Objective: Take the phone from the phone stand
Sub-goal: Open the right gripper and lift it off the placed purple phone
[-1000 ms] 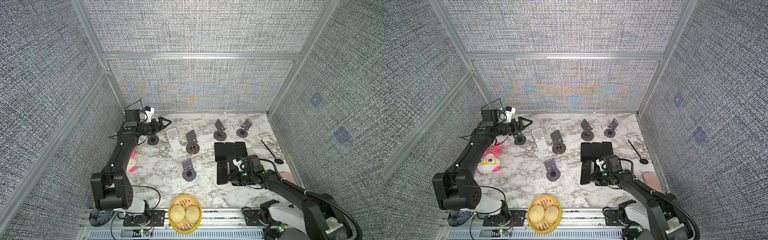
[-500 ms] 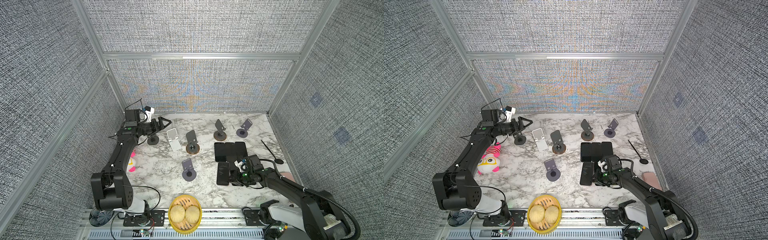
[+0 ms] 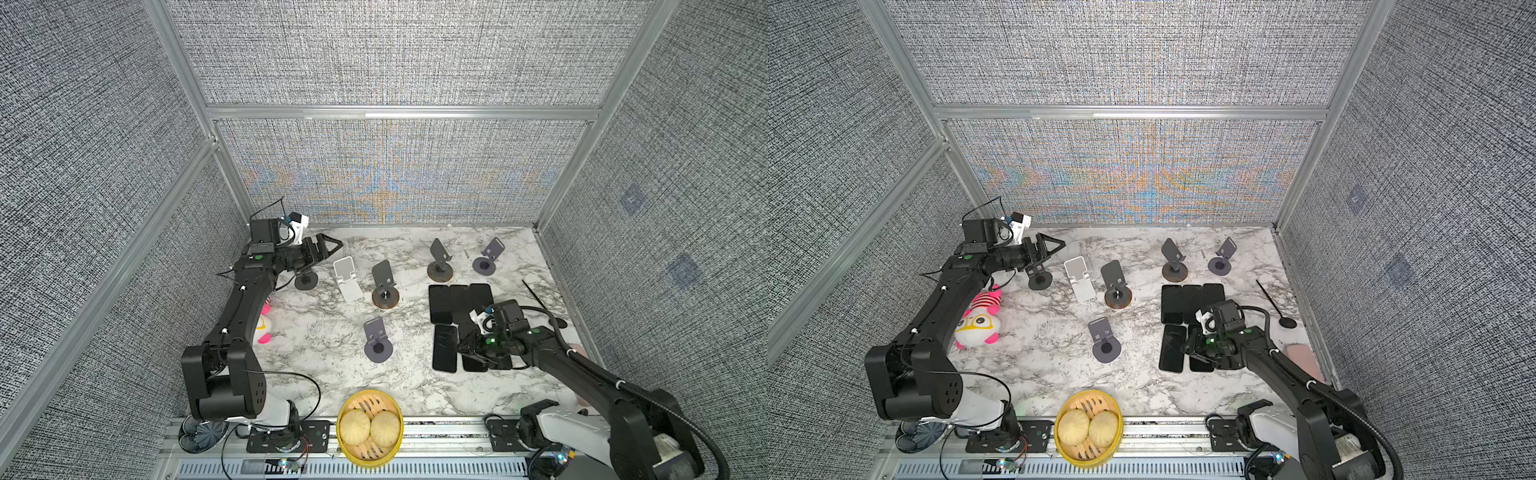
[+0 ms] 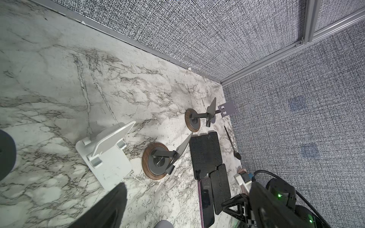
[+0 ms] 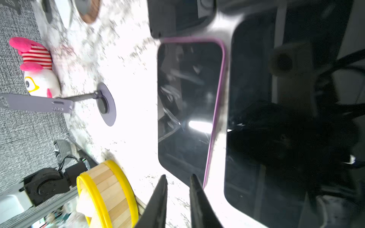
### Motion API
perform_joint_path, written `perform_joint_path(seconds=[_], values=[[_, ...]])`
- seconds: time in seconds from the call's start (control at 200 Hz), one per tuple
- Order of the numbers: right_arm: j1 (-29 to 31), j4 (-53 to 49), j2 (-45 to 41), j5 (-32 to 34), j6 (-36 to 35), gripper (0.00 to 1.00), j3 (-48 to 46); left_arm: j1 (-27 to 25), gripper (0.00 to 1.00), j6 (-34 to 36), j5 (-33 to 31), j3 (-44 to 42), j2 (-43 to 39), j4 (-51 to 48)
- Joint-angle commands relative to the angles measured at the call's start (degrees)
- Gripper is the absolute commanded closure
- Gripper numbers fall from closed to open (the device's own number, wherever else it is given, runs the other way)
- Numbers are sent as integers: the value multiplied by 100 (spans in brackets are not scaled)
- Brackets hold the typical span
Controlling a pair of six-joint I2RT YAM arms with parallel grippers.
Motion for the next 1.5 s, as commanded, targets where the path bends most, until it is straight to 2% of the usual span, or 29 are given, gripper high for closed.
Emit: perform_joint_path(seconds=[0.0,0.105,0.175,0.3,0.41,0.535,0.695,0.8,1.075,1.496], values=[[-152,-1276,-110,1371,-759,75,548,4,2,30,47,-6,-20,86],[-451,-2107,-82,3073,-1111,72,1170,4,2,34,38,-10,-30,84],[-1001,-1914,-65,3025,-1270,71,1273,0,3,26,29,-6,-55,86],[-1539,-1809,352,3446,-1350,70,1558,1,2,33,-60,-19,-114,82],[-2105,-1696,980,3220,-1366,74,1717,4,3,14,-90,-20,-156,90],[-2174,-1469,1586,3372,-1378,78,1657,5,3,25,-112,-26,-218,85],[-2327,-1386,1882,3531,-1436,81,1704,-4,3,-5,-103,-34,-298,124],[-2542,-1350,2149,3340,-1487,81,1785,2,3,-45,-114,-47,-329,157],[-2476,-1141,2742,2854,-1550,81,1941,4,3,-63,-134,-59,-376,182],[-2021,-1065,2874,2698,-1375,81,1967,9,3,-36,-173,-46,-409,151]])
